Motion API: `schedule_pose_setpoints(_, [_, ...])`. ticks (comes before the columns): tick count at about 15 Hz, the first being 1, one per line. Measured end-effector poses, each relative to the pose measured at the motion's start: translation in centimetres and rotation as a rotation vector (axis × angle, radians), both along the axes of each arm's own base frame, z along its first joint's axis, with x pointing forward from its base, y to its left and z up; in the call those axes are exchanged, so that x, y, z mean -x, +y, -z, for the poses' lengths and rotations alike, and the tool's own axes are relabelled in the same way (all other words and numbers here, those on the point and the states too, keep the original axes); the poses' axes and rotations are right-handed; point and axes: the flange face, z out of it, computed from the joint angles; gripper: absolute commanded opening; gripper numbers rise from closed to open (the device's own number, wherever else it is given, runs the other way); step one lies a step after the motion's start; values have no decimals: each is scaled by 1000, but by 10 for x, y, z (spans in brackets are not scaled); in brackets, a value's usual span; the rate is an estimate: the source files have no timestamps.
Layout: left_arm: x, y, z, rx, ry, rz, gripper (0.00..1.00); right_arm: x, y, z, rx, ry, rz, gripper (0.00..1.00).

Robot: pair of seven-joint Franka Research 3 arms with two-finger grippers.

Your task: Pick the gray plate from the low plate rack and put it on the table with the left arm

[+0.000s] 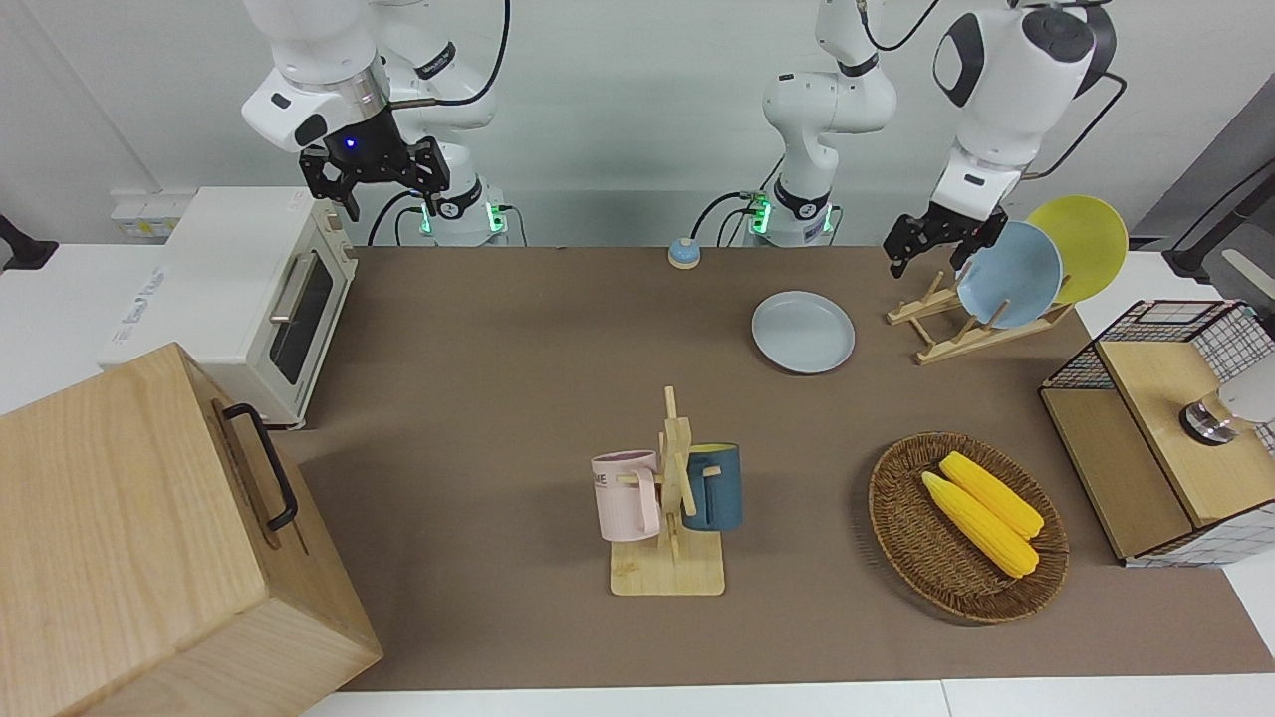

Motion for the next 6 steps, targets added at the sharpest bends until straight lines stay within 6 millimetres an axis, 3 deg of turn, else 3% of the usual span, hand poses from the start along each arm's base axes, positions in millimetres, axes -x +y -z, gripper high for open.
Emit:
schedule_pose_setpoints(3, [3, -5, -32, 11, -25, 5, 991, 0, 0, 0, 0, 0, 0, 987])
schedule_pose_setpoints(6, [6, -6, -40, 12, -28, 7, 993, 0, 0, 0, 0, 0, 0, 990])
